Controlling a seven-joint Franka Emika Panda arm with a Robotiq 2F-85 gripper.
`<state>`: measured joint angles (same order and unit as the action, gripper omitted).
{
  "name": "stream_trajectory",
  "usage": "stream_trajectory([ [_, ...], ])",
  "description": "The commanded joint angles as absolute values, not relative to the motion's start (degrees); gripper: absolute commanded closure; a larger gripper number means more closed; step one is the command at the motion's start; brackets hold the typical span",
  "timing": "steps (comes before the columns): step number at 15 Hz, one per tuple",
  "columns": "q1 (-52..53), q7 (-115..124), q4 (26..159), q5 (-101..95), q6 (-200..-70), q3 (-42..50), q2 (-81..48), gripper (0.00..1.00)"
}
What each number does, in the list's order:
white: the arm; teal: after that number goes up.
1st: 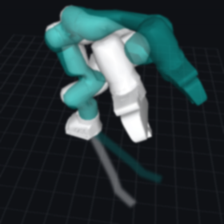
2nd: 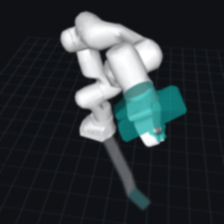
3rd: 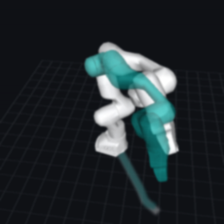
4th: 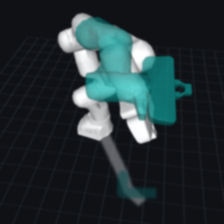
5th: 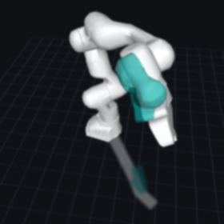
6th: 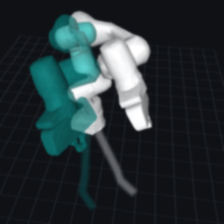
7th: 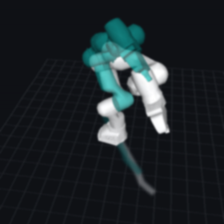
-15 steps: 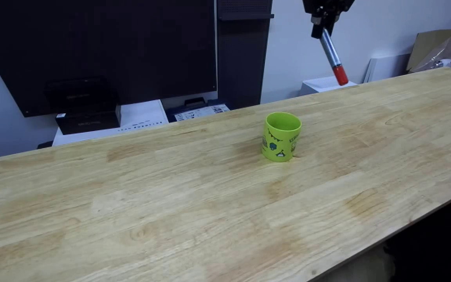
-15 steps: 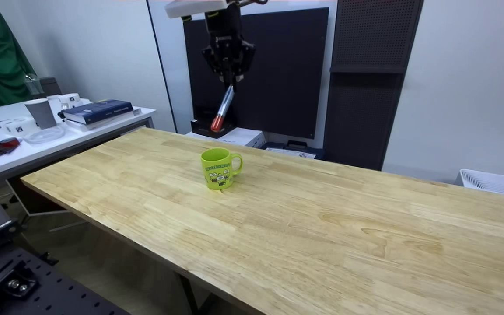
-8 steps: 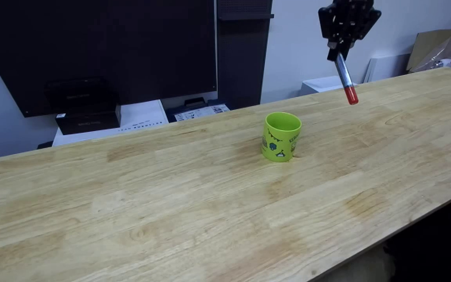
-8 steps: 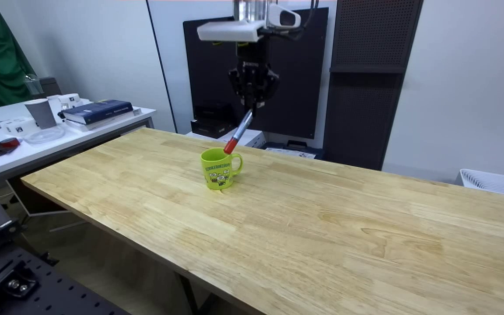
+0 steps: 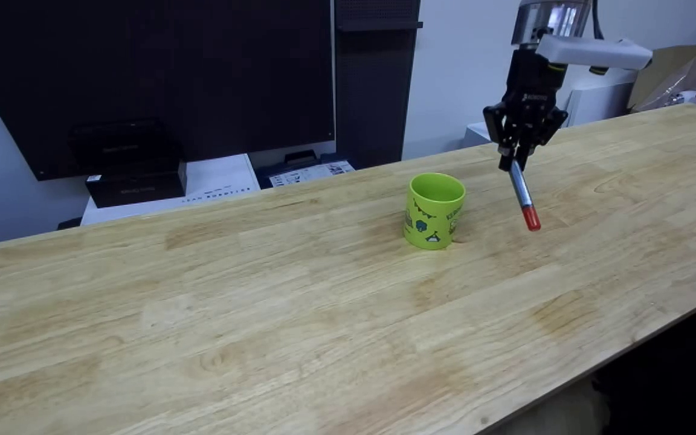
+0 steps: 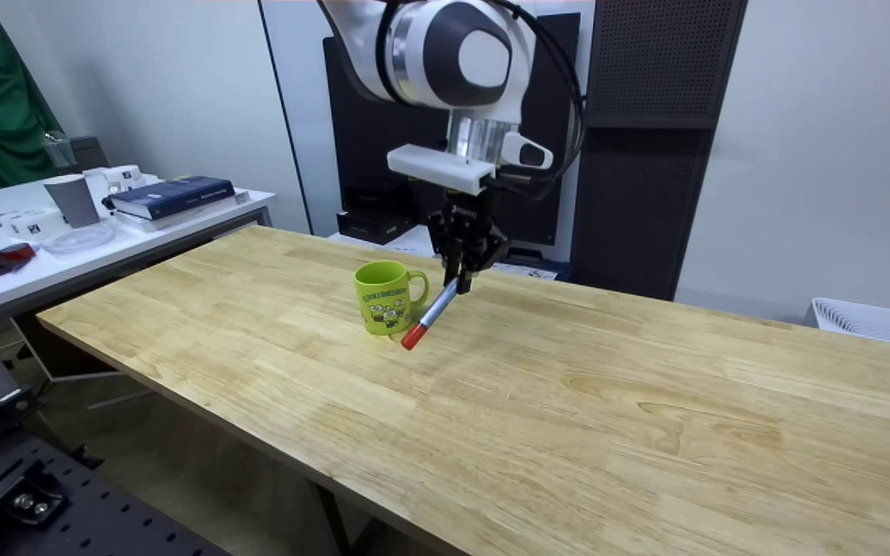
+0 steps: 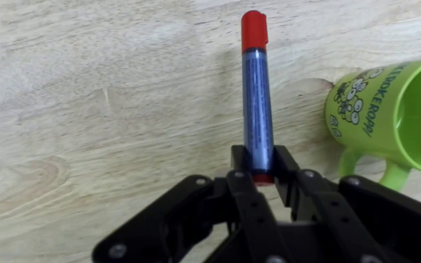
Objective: Remove the marker from the mug cup
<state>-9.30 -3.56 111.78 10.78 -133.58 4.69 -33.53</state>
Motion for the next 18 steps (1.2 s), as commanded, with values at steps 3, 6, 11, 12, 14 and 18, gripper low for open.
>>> stream_trajectory([
  [3,-11.8,-3.3,105.5,11.8,-131.2,3.7,-39.8,0.94],
  [6,-12.6,-3.4,104.0,11.9,-131.3,3.5,-42.1,0.94],
  [11,-13.1,-3.1,101.7,11.9,-130.8,3.3,-45.0,0.94],
  [12,-13.1,-2.9,101.2,11.8,-130.4,3.3,-45.5,0.94],
  [14,-12.9,-2.8,100.6,11.6,-130.0,3.4,-45.8,0.52],
  [18,-11.4,-3.0,102.1,10.4,-132.3,3.5,-43.4,0.25],
])
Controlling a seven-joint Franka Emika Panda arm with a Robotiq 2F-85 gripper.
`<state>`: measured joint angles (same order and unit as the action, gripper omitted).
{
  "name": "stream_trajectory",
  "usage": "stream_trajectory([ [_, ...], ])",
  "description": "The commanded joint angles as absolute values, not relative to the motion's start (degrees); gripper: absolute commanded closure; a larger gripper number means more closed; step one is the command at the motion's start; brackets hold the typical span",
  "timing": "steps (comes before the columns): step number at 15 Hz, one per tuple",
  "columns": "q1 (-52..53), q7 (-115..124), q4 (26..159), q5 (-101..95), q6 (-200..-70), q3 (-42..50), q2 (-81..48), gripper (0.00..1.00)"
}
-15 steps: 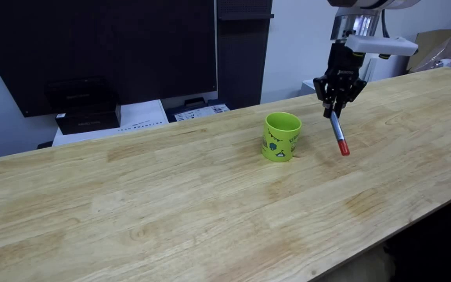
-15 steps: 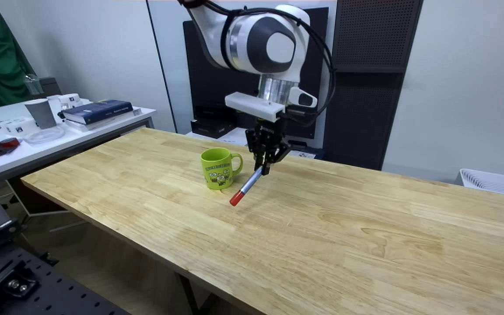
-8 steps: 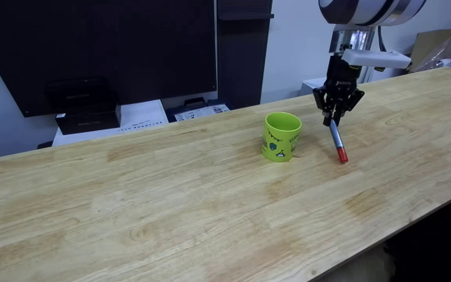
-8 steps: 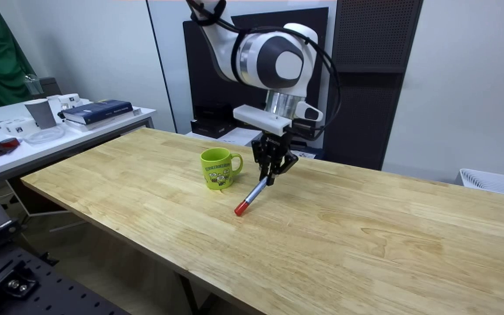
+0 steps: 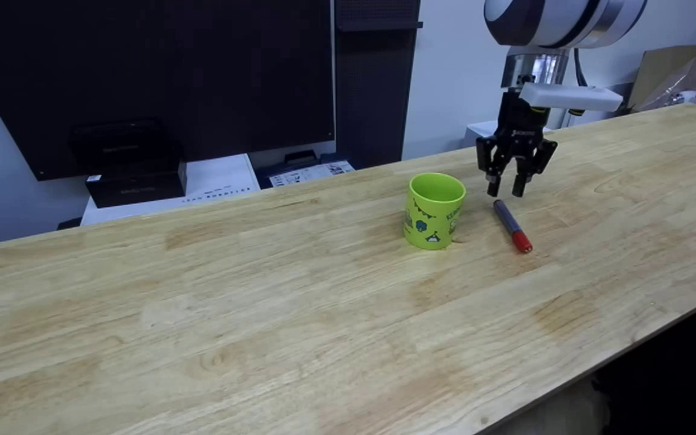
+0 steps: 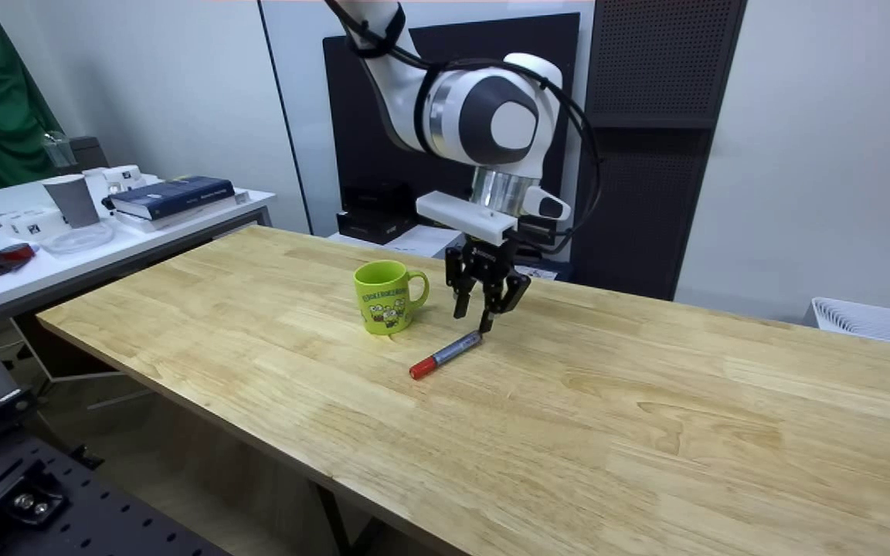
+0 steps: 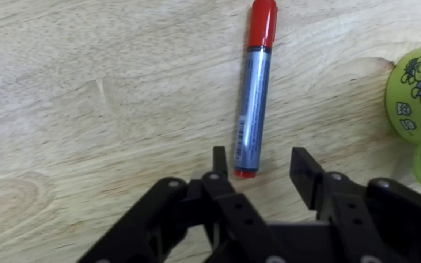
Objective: Remove the marker from the mug cup
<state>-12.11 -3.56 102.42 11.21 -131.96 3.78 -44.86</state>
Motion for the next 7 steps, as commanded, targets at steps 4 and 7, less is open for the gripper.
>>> stream_trajectory([
  [4,-7.8,-2.2,106.4,6.8,-138.8,4.4,-38.7,0.01],
  [7,-4.6,-1.1,111.7,2.6,-146.3,5.3,-34.1,0.0],
])
